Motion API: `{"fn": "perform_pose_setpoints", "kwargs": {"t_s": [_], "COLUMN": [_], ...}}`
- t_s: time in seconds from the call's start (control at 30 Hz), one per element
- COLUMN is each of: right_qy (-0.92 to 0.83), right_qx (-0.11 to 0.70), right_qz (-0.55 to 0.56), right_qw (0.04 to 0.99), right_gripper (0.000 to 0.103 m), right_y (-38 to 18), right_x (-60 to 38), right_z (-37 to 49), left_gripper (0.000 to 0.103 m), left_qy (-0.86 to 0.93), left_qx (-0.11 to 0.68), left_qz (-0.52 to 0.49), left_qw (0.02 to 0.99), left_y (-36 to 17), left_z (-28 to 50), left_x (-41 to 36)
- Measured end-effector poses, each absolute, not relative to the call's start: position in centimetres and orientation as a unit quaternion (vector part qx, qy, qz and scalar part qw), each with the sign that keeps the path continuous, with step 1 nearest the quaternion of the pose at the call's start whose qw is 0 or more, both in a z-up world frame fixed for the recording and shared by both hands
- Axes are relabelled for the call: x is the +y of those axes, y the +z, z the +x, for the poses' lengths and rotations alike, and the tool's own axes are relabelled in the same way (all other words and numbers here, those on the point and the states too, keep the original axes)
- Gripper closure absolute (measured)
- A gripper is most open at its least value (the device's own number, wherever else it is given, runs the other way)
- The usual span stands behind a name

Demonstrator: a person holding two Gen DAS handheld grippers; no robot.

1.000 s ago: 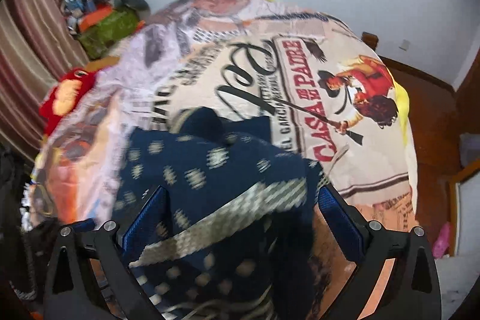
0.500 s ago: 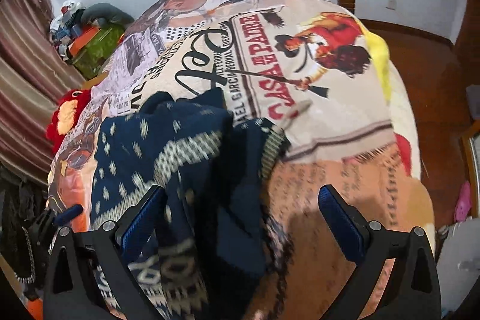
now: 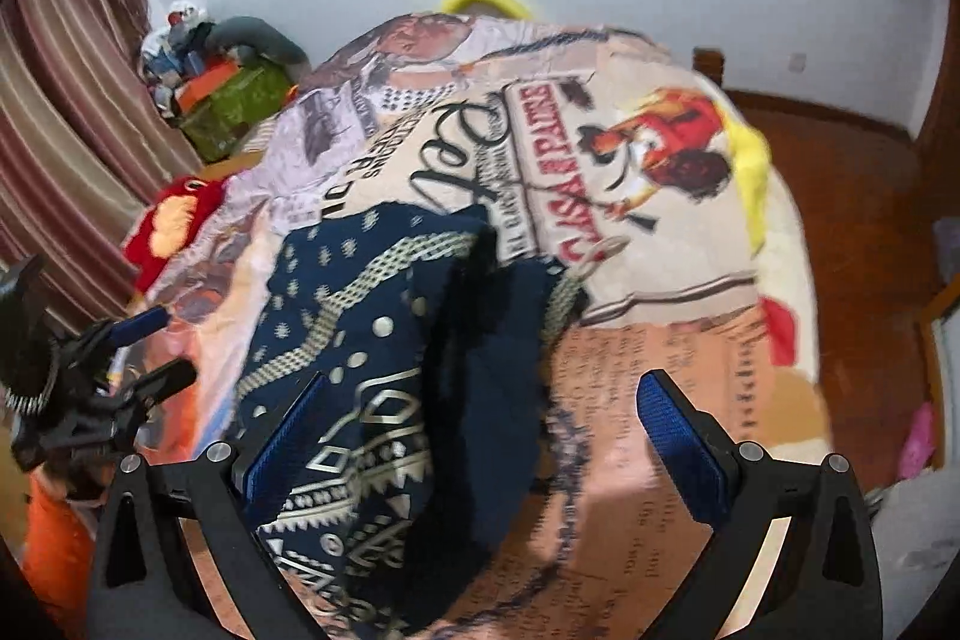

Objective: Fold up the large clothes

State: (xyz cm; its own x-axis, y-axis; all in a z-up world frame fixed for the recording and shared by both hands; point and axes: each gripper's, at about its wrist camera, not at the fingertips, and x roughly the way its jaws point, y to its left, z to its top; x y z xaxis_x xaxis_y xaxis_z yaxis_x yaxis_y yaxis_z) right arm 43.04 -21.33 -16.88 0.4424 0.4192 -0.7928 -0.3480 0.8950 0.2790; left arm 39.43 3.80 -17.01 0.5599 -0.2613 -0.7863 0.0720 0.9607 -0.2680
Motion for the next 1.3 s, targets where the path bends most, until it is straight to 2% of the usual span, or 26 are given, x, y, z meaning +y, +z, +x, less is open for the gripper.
{"fn": "perform_pose_setpoints", "kwargs": {"t_s": [0.13, 0.33, 0.53, 0.7, 0.97, 1.07, 1.13, 1.23, 1.3], "right_qy": [0.221, 0.24, 0.274, 0.293, 0.315, 0.322, 0.329, 0.336, 0.338], "right_qx": [0.523, 0.582, 0.578, 0.581, 0.577, 0.571, 0.567, 0.563, 0.558], "right_qz": [0.065, 0.155, 0.169, 0.188, 0.211, 0.213, 0.21, 0.21, 0.208], "right_qw": [0.821, 0.761, 0.75, 0.736, 0.723, 0.725, 0.725, 0.725, 0.729], "right_gripper": [0.002, 0.001, 0.0, 0.0, 0.0, 0.012, 0.023, 0.048, 0.055], "right_y": [-20.4, -24.8, -25.8, -26.6, -27.2, -26.9, -26.5, -25.8, -25.2], "right_x": [-21.0, -21.8, -20.7, -19.3, -16.7, -16.3, -16.4, -16.5, -16.7], "right_z": [44.6, 46.5, 47.2, 48.0, 48.7, 48.5, 48.3, 47.9, 47.5], "left_gripper": [0.009, 0.005, 0.002, 0.0, 0.002, 0.011, 0.014, 0.02, 0.023], "left_qy": [-0.113, -0.162, -0.201, -0.212, -0.227, -0.218, -0.212, -0.209, -0.213], "left_qx": [0.521, 0.543, 0.556, 0.553, 0.55, 0.546, 0.544, 0.537, 0.53], "left_qz": [-0.18, -0.265, -0.327, -0.34, -0.397, -0.386, -0.371, -0.35, -0.343], "left_qw": [0.826, 0.78, 0.737, 0.731, 0.698, 0.711, 0.722, 0.738, 0.746], "left_y": [-20.5, -23.4, -25.7, -26.5, -28.5, -27.6, -26.7, -25.1, -23.9], "left_z": [42.4, 44.4, 45.9, 46.8, 47.5, 47.0, 46.7, 46.3, 45.8], "left_x": [4.6, 5.4, 5.2, 4.7, 5.4, 5.3, 5.1, 4.9, 5.1]}}
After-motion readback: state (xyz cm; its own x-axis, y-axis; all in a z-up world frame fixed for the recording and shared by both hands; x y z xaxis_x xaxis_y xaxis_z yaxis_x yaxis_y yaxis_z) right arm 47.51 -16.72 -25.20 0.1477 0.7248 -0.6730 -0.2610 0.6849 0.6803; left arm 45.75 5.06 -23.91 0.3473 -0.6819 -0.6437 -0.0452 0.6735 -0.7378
